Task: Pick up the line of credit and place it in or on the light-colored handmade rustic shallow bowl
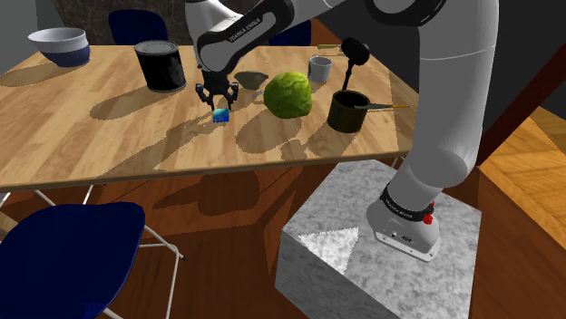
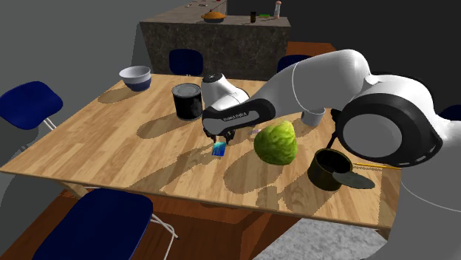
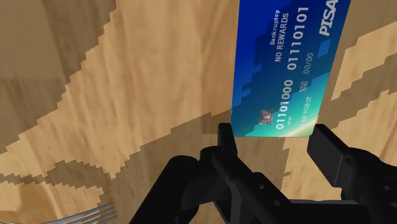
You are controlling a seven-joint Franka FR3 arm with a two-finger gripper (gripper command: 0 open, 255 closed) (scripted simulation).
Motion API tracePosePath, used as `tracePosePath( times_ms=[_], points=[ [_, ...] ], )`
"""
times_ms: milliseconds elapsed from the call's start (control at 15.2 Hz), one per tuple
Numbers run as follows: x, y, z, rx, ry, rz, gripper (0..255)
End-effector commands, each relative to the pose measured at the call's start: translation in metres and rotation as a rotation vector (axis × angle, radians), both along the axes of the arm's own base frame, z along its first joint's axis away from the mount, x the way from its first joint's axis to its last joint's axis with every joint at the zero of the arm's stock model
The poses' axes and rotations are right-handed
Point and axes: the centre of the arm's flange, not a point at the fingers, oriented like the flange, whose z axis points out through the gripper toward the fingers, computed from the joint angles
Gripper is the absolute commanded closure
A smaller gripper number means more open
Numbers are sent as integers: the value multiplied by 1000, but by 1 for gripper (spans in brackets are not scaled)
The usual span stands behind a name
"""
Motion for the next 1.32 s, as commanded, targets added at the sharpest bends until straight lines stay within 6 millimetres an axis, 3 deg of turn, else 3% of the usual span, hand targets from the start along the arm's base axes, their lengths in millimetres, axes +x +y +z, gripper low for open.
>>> tracePosePath(
  times_ms=[0, 462, 1254],
  points=[
    [-1, -1, -2, -1, 5, -1, 255],
    [0, -1, -2, -1, 5, -1, 255],
    [0, -1, 61, -1, 5, -1, 255]
  ],
)
